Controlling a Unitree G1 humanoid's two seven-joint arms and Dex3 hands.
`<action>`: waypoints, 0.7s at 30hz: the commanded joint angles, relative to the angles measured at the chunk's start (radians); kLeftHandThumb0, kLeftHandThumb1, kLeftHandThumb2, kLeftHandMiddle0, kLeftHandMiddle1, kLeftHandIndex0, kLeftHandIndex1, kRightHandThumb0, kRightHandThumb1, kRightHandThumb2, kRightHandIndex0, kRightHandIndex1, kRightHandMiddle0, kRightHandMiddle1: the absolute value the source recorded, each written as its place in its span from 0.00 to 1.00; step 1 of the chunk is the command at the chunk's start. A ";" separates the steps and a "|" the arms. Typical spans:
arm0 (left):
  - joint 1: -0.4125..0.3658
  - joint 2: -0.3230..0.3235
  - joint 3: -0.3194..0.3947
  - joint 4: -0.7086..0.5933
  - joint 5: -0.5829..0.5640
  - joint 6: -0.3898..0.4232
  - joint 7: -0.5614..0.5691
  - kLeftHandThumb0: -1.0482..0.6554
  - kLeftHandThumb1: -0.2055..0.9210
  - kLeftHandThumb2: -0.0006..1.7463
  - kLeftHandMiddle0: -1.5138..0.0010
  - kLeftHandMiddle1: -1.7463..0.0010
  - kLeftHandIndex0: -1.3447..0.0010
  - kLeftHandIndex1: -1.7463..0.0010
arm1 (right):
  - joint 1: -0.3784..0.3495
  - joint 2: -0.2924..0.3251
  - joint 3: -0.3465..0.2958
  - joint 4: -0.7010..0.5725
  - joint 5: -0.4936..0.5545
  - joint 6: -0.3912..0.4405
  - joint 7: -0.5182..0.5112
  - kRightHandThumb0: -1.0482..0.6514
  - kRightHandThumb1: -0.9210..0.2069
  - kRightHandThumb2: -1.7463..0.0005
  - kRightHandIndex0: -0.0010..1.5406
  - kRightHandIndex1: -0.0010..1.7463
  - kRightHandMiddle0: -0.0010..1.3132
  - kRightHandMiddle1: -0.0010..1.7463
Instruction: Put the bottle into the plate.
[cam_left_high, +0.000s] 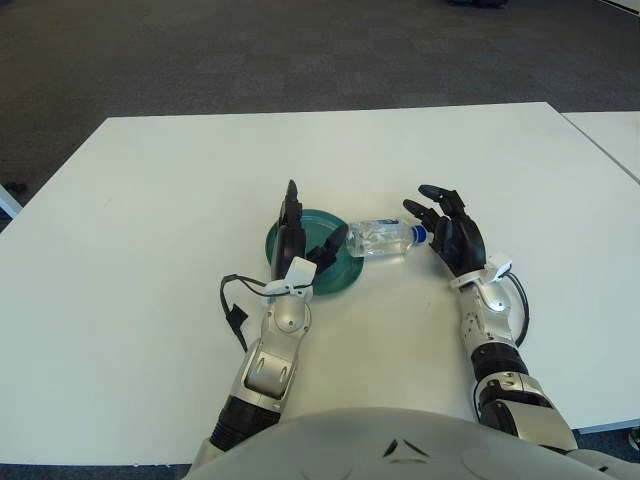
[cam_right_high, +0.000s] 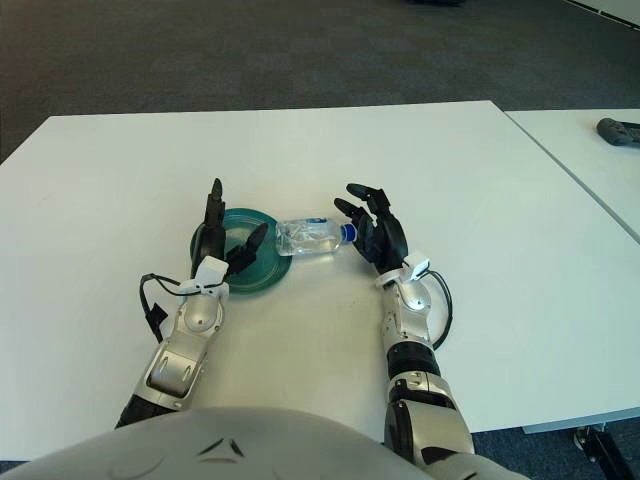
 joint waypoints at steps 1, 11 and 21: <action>-0.005 -0.053 0.016 0.040 -0.003 -0.054 0.046 0.00 1.00 0.29 1.00 1.00 1.00 1.00 | 0.113 0.042 -0.005 0.100 0.026 -0.002 0.003 0.21 0.00 0.52 0.21 0.23 0.00 0.54; -0.023 -0.057 0.035 0.110 -0.003 -0.131 0.107 0.00 1.00 0.33 0.99 1.00 0.96 0.98 | 0.108 0.041 -0.007 0.105 0.026 -0.002 0.003 0.21 0.00 0.52 0.21 0.23 0.00 0.54; -0.030 -0.052 0.044 0.143 -0.002 -0.177 0.124 0.00 1.00 0.33 0.98 0.99 0.96 0.96 | 0.106 0.043 -0.007 0.109 0.024 -0.004 0.003 0.21 0.00 0.52 0.21 0.23 0.00 0.54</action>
